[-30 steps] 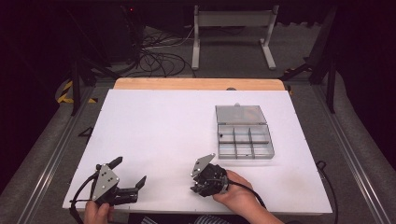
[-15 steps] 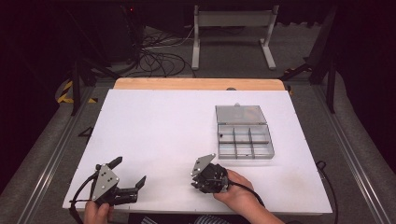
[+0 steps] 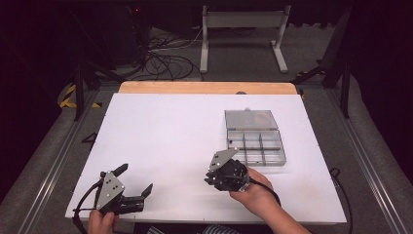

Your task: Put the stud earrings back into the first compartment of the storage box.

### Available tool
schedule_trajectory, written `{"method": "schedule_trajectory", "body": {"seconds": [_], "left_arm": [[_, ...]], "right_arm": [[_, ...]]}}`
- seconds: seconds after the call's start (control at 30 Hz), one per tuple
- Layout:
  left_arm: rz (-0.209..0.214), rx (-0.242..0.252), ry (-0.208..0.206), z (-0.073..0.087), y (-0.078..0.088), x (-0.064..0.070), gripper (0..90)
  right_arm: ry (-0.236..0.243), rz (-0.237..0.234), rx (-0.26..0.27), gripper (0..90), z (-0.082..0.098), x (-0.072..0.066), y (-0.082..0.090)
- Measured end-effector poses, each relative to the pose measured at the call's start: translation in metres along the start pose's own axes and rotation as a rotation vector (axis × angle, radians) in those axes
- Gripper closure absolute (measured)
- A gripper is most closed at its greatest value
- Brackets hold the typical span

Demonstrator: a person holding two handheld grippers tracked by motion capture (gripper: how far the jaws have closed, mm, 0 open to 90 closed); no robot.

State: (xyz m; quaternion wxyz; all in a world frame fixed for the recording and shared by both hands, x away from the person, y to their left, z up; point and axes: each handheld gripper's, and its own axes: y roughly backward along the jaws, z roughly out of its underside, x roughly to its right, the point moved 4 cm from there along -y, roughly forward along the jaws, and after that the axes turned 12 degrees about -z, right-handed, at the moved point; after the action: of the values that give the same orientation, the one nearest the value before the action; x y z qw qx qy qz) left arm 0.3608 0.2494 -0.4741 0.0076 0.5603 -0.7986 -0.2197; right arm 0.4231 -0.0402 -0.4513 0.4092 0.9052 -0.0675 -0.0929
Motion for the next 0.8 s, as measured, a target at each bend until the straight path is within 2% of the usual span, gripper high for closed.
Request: {"method": "schedule_trajectory", "body": {"seconds": [0.47,0.7,0.8], "left_arm": [[-0.005,-0.002,0.004,0.0,0.0,0.0,3.0],[-0.006,-0.001,0.008,0.0,0.0,-0.001,3.0],[-0.006,-0.002,0.006,0.0,0.0,-0.001,3.0]], "right_arm": [[-0.032,0.062,0.045,79.5,-0.014,0.021,0.033],[-0.089,0.079,0.071,79.5,-0.015,0.04,0.043],[-0.13,0.067,0.092,79.5,-0.014,0.05,0.047]]}}
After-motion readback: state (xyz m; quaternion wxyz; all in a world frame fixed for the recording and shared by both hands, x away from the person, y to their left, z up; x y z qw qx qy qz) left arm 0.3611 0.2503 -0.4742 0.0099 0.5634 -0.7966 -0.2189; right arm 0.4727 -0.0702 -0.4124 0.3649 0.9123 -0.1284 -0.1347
